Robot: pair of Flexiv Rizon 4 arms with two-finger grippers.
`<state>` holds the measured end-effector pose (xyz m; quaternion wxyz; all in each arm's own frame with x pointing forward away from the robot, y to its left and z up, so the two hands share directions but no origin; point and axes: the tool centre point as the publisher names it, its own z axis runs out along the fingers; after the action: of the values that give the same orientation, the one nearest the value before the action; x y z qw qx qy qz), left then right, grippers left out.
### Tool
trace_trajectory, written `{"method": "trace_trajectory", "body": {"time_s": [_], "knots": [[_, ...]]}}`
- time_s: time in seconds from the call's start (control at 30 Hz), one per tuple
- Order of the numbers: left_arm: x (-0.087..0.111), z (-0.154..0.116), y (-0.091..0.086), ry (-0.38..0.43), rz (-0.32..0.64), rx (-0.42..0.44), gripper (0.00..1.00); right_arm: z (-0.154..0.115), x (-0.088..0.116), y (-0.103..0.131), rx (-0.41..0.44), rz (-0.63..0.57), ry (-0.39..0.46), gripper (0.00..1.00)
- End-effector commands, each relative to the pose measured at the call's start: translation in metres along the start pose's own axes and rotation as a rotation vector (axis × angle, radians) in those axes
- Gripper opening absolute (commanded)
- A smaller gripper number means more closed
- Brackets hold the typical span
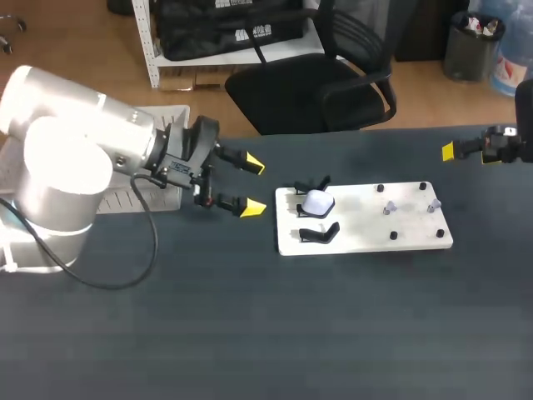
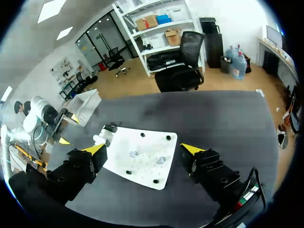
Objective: Pick up each earbud case from the left stands, insert the matching earbuds, close the lid, and place the case in the box.
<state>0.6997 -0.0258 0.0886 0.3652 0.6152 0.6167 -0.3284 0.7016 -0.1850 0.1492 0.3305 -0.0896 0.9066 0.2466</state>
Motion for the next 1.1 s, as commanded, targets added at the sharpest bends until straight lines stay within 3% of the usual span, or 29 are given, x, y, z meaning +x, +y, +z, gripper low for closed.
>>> {"method": "trace_trajectory", "body": {"time_s": [0.03,0.47,0.93,1.1], "knots": [[0.002,0.020,0.009,0.012,-0.015,0.004,1.00,0.000,0.000,0.000,0.002,0.000,0.001,1.00],[0.011,0.060,0.016,-0.007,-0.047,0.030,1.00,0.000,0.000,0.000,0.002,0.000,0.001,1.00],[0.008,0.080,0.022,-0.055,-0.108,0.004,0.95,0.000,0.000,0.000,0.002,0.000,0.001,1.00],[0.010,0.086,0.019,-0.040,-0.104,0.008,0.96,0.000,0.000,0.000,0.002,0.000,0.001,1.00]]}}
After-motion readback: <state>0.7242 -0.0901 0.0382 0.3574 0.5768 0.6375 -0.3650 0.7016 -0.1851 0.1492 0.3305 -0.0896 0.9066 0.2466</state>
